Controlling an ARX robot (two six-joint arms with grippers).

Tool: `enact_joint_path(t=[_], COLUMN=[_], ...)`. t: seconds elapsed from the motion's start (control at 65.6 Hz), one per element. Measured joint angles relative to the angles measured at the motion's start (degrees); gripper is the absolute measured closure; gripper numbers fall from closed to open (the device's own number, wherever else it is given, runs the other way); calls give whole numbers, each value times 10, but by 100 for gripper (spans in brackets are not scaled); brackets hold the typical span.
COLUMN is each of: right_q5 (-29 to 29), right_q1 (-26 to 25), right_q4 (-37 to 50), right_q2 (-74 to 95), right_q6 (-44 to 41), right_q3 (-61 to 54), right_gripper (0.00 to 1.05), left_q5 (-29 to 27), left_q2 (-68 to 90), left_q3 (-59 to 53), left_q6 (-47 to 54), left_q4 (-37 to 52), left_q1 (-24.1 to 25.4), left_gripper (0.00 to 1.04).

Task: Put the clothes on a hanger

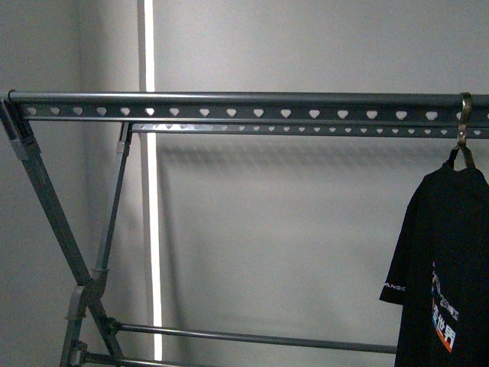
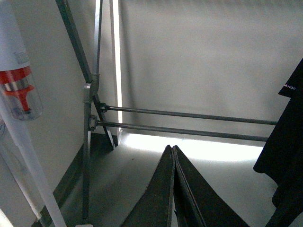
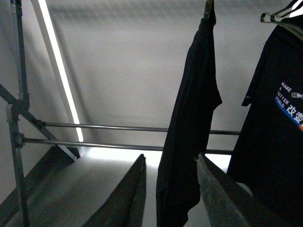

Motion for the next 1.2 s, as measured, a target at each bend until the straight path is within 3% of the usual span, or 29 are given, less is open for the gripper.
enact_joint_path(t=[0.061,0.122,1.204], right_q5=[0,0,0], right_q1=[0,0,0], right_q4=[5,12,32], right_q2=[-11,-23,-97], right_q6=[0,0,-1], right_q3=[-11,-29,-123], right_gripper=[86,103,102], left_q5=[0,0,0], left_q2=[0,0,0], left_q3=[0,0,0], left_q6=[0,0,0], left_q4=[0,0,0], left_q1=[0,0,0], left_gripper=[101,101,101])
